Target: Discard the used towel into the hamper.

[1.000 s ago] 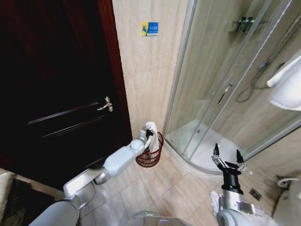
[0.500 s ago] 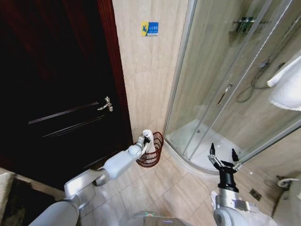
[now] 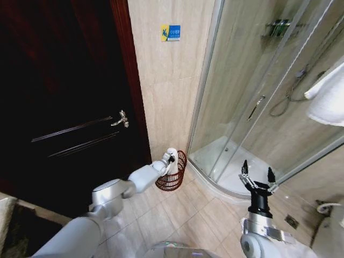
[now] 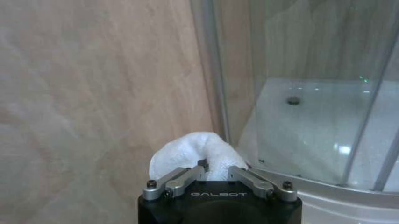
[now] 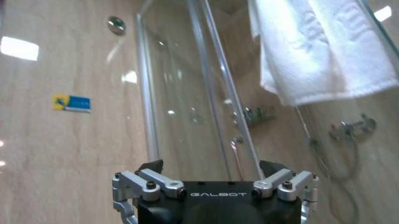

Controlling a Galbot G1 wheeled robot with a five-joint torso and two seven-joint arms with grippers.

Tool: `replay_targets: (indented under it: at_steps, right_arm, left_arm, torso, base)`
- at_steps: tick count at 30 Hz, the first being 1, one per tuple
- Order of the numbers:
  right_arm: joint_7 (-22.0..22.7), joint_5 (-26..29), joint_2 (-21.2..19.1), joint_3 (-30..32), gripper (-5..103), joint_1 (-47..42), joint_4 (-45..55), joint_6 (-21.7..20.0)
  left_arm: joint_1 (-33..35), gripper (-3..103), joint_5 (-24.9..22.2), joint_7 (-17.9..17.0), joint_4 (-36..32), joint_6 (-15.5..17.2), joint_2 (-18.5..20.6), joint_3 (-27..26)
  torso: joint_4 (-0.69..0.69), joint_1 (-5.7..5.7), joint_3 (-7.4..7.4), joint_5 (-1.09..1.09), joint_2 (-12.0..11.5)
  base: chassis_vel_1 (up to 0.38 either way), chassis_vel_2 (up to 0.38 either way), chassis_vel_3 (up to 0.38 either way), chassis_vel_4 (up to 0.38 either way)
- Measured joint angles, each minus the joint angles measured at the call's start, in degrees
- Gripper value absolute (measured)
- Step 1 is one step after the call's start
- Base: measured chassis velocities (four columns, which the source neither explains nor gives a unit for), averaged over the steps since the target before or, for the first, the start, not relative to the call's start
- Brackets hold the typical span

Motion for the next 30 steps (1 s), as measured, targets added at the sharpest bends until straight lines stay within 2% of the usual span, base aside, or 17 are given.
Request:
replay_targets:
  at_steps: [10, 20, 30]
  right_arm:
    - [-2.0, -0.7, -0.2, -0.1, 100, -1.1, 2.7, -0.2]
    - [-3.1, -0.4, -0.2, -0.3, 100, -1.6, 2.6, 0.3]
    - [-5.1, 1.8, -0.5, -0.4, 100, -0.6, 0.9, 2.0]
  left_arm:
    - [0.5, 2, 0.3, 0.0, -2.9, 0.2, 1.3, 0.0]
    - [1.8, 2, 0.7, -0.4, -5.2, 0.6, 2.7, -2.1]
    - [2.7, 2, 1.9, -0.1, -4.6, 0.5, 2.5, -2.5]
  torso:
    - [0.00, -0.01, 0.00, -0.01, 0.0]
    - [0.00, -0.01, 0.00, -0.02, 0.0]
    - [0.00, 0.06, 0.01, -0.02, 0.0]
  base:
    - [0.000, 0.000, 0.000, 0.000]
    - [-0.026, 0.030, 0.031, -0.026]
    - [-0.063, 0.064, 0.070, -0.055]
